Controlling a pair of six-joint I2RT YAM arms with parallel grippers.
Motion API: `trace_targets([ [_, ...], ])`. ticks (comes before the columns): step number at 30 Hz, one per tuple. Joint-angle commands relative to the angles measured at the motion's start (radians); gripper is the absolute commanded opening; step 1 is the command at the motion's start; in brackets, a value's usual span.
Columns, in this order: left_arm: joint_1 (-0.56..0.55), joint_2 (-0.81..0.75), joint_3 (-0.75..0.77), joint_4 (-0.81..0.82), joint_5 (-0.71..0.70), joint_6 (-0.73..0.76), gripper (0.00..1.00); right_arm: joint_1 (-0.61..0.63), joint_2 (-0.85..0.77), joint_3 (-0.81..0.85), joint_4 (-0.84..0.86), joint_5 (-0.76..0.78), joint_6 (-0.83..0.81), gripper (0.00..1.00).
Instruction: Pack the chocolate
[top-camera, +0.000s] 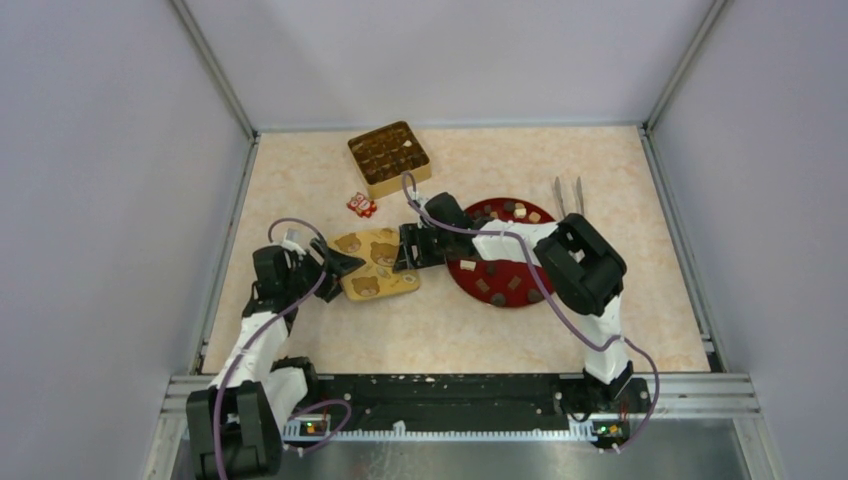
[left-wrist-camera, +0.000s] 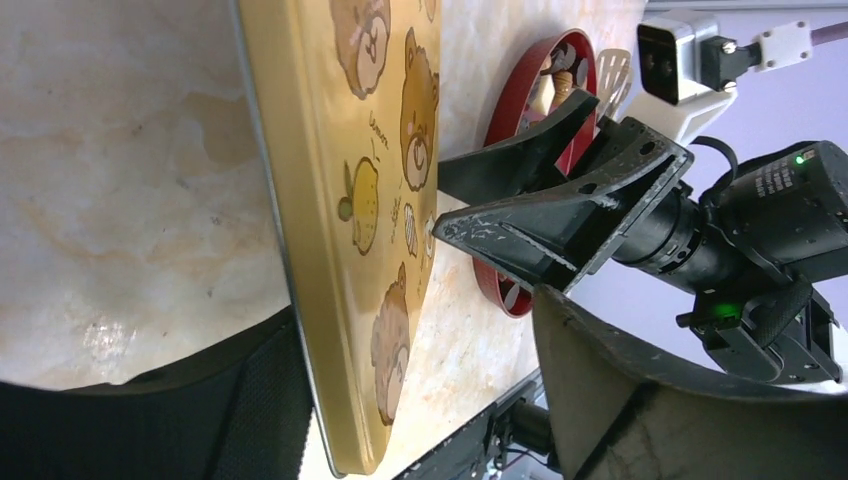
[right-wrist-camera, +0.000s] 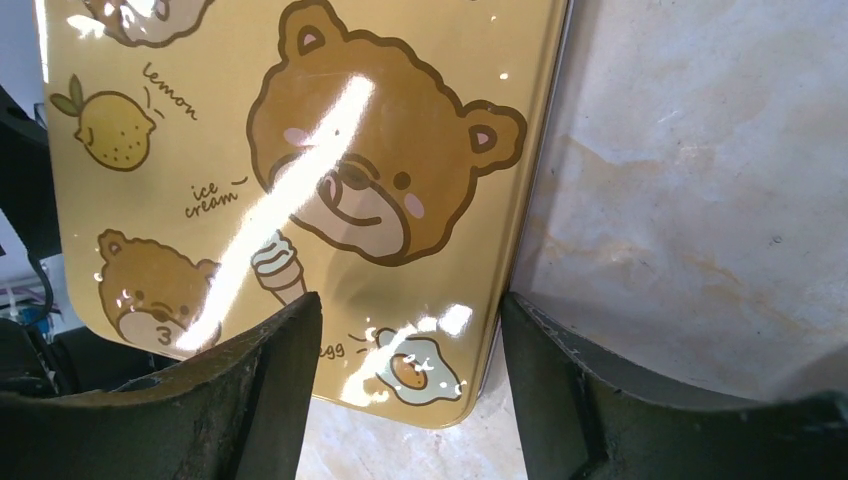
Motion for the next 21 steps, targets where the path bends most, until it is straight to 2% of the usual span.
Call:
trace_targets([
  [1, -0.004, -0.003, -0.002, 0.105, 0.007, -0.017, 0.71, 0.003, 0.026, -0.006, 0.029, -0.021, 0.009, 0.65],
  [8, -0.004, 0.024, -0.02, 0.121, -0.003, -0.01, 0.37, 0.003, 0.026, -0.01, 0.033, -0.026, 0.013, 0.65],
  [14, -0.004, 0.059, 0.052, 0.041, -0.033, 0.057, 0.11, 0.0, -0.005, -0.017, 0.015, -0.011, 0.005, 0.64],
  [17, -0.003, 0.071, 0.115, -0.06, -0.06, 0.104, 0.0, -0.013, -0.052, -0.03, 0.014, 0.015, 0.002, 0.64],
  [21, -0.002, 0.095, 0.214, -0.136, -0.076, 0.156, 0.0, -0.043, -0.133, -0.036, -0.044, 0.073, -0.016, 0.64],
])
